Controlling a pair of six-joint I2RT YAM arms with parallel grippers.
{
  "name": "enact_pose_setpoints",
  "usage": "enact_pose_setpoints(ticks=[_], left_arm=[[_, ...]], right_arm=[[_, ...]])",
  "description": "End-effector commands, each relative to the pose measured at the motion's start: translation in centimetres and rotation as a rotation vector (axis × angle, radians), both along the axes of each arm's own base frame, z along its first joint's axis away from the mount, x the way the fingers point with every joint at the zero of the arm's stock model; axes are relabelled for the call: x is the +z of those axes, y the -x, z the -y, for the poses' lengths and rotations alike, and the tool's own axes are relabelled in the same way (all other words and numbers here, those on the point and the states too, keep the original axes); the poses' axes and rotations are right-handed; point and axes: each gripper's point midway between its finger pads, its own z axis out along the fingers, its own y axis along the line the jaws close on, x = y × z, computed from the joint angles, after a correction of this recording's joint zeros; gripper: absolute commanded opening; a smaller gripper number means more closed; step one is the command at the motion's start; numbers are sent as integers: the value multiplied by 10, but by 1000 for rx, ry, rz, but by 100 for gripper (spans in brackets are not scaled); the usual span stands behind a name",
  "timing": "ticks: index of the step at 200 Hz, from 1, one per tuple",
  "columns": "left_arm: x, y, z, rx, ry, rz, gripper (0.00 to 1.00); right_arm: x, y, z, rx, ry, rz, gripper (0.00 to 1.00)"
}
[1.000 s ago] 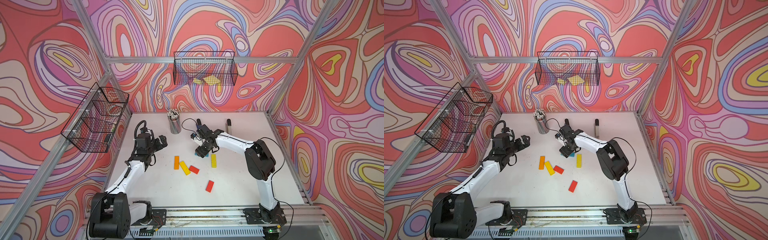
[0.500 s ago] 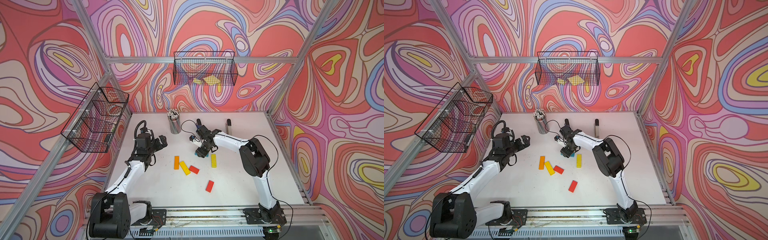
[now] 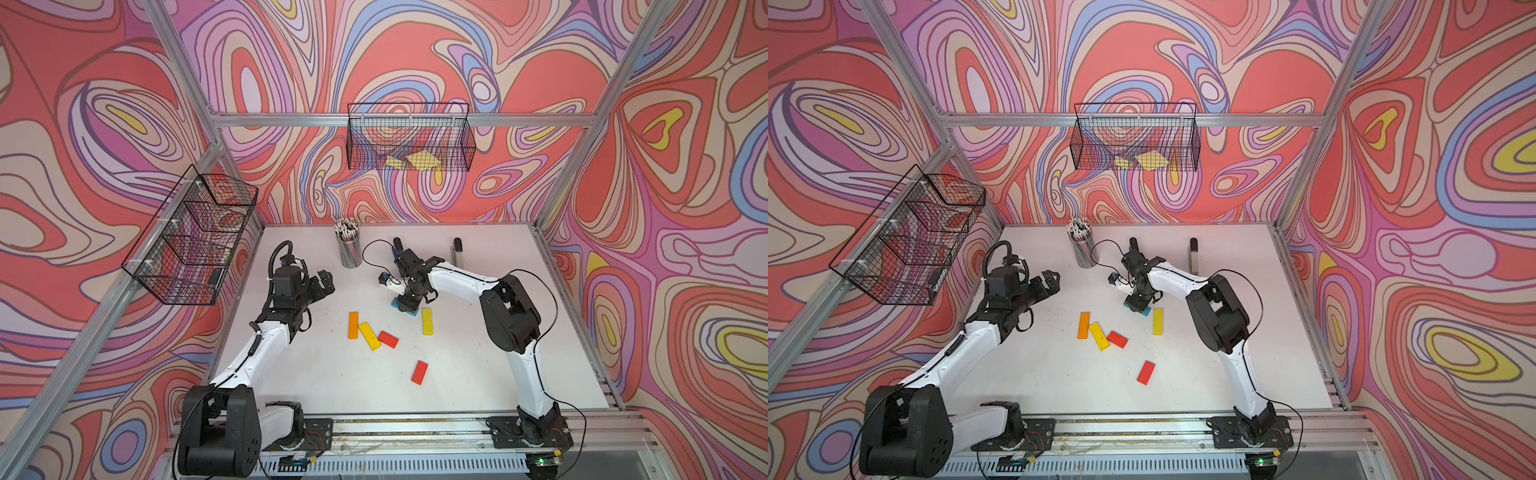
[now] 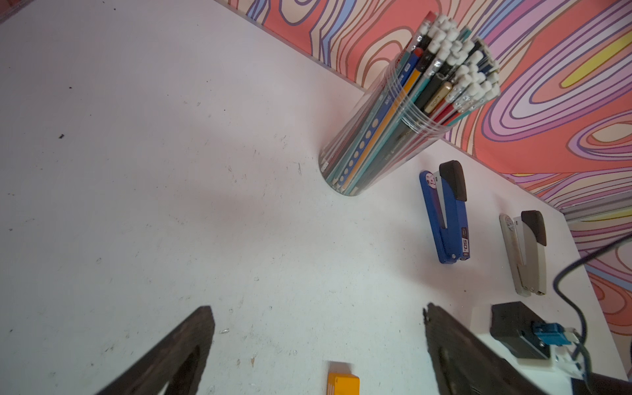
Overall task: Assemble the letter p with building blocks
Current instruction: Pick up the building block from the center of the board, then place the building block at the center of the board.
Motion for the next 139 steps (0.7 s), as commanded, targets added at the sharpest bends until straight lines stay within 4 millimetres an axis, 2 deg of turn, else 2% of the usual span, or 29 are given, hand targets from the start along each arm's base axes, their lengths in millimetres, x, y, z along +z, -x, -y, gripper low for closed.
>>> enact_pose_setpoints(ticks=[1,24,49,110,139], left_arm=[[19,-4,-2,10,1,42,99],[19,-4,-2,9,8,43,99],[20,-5,-1,11,16,47,99],[18,-9,0,7,21,42,99],[16,-11,1,6,25,38,99]], right_arm=[[23,-8,-3,185,-37,66,30],[27,-10,-5,315,-37,78,32],[15,-13,-3,367,8,47,33],[-11,-2,17,398,106,-8,35],[-16,2,15,396,105,-22,39]])
